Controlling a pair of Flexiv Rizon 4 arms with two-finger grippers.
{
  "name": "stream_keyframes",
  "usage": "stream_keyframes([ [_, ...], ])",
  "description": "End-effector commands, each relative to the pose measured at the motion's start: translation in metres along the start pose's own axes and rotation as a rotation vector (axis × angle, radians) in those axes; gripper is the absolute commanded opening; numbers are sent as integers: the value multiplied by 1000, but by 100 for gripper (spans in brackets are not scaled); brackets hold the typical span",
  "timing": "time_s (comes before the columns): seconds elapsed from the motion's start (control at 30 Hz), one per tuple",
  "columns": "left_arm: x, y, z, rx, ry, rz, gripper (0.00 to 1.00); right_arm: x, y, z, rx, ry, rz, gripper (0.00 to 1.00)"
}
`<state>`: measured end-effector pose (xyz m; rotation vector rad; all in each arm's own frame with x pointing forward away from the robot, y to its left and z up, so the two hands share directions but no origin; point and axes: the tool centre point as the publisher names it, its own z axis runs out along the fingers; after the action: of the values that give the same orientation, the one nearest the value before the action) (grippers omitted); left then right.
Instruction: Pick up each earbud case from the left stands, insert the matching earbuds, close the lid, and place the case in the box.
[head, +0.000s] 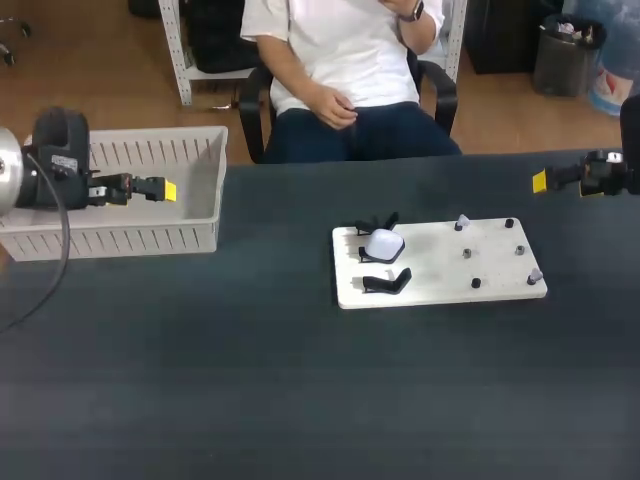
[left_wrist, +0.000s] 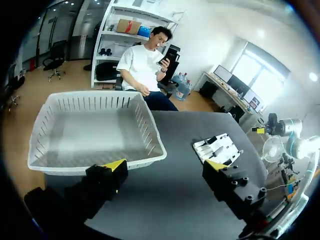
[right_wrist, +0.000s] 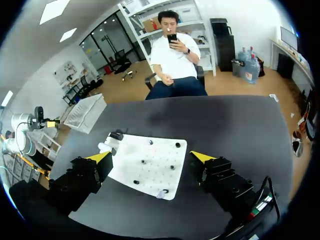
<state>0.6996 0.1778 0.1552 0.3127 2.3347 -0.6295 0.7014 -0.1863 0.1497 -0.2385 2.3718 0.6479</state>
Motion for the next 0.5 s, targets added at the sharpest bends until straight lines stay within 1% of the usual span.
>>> stream_keyframes([
  [0.03,3,-3,4,147,-106,132,100,0,0,0,1,0,0,100],
  [0.17,5,-7,1,321,-194,250,100,0,0,0,1,0,0,100],
  [0.2,5,-8,-1,381,-222,284,100,0,0,0,1,0,0,100],
  [0.23,4,-8,-1,394,-233,303,100,0,0,0,1,0,0,100],
  [0.27,3,-9,-1,429,-249,349,100,0,0,0,1,0,0,100],
  [0.3,3,-10,-2,455,-254,374,100,0,0,0,1,0,0,100],
  [0.33,0,-13,-2,476,-257,423,100,0,0,0,1,0,0,100],
  [0.4,-2,-20,-3,526,-257,477,100,0,0,0,1,0,0,100],
  [0.47,-5,-30,-4,575,-238,579,100,0,0,0,1,0,0,100],
  [0.5,-5,-34,-5,580,-234,603,100,0,0,0,1,0,0,100],
])
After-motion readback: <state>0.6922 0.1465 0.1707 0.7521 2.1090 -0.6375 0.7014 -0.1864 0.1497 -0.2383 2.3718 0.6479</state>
